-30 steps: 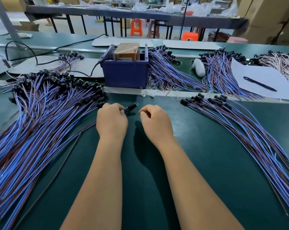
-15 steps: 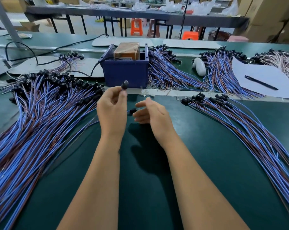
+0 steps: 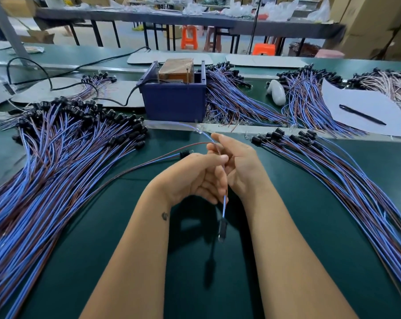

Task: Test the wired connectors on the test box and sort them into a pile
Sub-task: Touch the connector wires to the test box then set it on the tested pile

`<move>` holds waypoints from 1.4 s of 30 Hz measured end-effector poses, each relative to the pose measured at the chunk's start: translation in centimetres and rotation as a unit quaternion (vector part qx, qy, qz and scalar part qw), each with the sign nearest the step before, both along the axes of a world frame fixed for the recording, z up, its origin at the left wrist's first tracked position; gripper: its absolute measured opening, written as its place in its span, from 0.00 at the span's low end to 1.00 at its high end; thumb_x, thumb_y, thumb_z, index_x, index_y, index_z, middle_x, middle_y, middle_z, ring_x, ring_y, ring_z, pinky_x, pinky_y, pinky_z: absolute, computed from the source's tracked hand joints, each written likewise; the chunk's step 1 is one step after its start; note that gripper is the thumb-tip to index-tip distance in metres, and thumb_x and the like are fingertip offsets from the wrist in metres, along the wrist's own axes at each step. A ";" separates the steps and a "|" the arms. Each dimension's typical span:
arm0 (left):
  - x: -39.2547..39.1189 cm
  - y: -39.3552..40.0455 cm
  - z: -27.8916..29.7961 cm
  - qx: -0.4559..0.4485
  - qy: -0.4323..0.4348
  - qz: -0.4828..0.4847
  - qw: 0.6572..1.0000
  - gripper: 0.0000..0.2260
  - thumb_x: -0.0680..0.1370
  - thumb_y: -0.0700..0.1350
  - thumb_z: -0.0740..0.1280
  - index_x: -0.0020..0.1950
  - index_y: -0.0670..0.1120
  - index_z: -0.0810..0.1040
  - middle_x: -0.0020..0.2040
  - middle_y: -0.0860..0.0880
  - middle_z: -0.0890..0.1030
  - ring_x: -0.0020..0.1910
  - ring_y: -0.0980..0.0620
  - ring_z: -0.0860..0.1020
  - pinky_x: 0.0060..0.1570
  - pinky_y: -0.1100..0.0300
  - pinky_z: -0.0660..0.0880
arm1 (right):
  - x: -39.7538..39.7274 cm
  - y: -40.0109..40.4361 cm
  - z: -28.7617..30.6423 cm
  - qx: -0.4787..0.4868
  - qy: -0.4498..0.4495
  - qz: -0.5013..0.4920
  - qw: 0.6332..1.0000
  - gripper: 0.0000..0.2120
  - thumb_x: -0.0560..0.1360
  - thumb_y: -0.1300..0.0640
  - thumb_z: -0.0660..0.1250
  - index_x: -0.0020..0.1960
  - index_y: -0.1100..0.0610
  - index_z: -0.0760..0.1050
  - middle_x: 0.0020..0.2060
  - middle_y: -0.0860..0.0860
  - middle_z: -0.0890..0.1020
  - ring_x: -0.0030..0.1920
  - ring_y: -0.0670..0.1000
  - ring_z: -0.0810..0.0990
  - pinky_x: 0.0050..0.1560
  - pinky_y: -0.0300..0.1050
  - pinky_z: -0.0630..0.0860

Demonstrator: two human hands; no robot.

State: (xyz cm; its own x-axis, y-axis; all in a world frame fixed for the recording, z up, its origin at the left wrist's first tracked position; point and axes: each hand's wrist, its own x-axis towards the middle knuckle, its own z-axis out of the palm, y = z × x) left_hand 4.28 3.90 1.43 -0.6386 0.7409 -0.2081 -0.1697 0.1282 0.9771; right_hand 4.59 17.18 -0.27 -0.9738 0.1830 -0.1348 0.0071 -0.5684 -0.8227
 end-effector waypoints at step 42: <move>-2.8 -0.2 -2.3 0.050 0.112 0.421 0.899 0.13 0.84 0.43 0.58 0.46 0.48 0.81 0.37 0.49 0.83 0.35 0.50 0.81 0.40 0.53 0.80 | 0.4 -2.8 -0.6 0.307 0.038 0.015 0.951 0.08 0.78 0.68 0.64 0.44 0.58 0.78 0.32 0.53 0.81 0.31 0.47 0.78 0.35 0.39 0.77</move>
State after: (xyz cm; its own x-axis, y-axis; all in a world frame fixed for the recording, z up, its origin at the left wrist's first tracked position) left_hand 1.49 3.69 -0.90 -0.9992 -0.0157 0.0373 0.0380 -0.0442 0.9983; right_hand 4.97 14.41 -0.87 -0.9823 0.1775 0.0591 -0.0568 0.0179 -0.9982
